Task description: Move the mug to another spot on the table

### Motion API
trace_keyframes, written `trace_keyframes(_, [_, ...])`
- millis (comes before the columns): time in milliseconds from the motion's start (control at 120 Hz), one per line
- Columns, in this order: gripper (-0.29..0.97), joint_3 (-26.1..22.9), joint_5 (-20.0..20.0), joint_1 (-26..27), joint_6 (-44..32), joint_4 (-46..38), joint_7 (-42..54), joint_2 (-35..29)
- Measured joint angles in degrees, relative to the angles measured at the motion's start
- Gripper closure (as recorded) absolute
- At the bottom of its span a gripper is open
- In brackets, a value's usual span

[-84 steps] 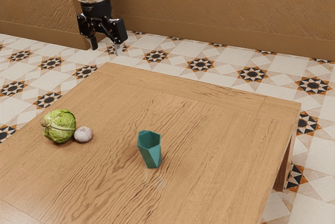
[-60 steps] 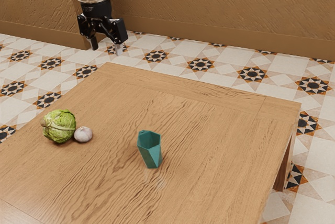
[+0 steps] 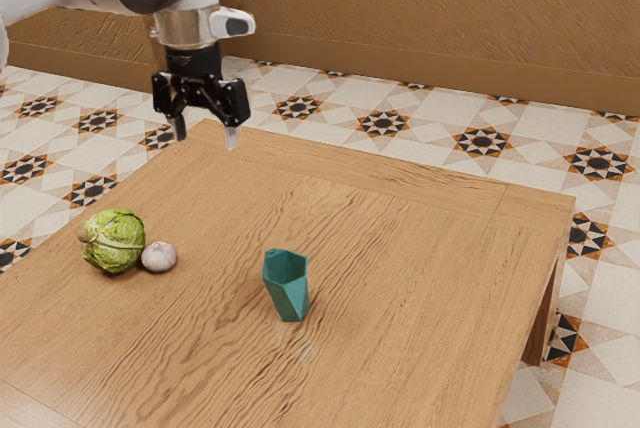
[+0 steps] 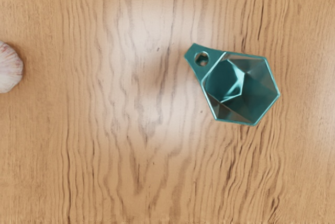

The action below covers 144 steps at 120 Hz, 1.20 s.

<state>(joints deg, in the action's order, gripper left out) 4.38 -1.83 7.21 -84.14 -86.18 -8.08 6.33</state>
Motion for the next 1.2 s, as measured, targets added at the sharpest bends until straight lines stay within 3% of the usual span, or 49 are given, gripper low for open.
trace_keyframes(433, [0.0,0.0,-2.5,-1.7,-11.9,-9.1,-11.4,4.7])
trace_keyframes(875, [0.0,0.1,-15.5,-2.0,-25.1,-20.7,-29.5,6.0])
trace_keyframes(1200, [0.0,0.0,-17.7,-2.0,-37.7,-25.2,-38.8,7.3])
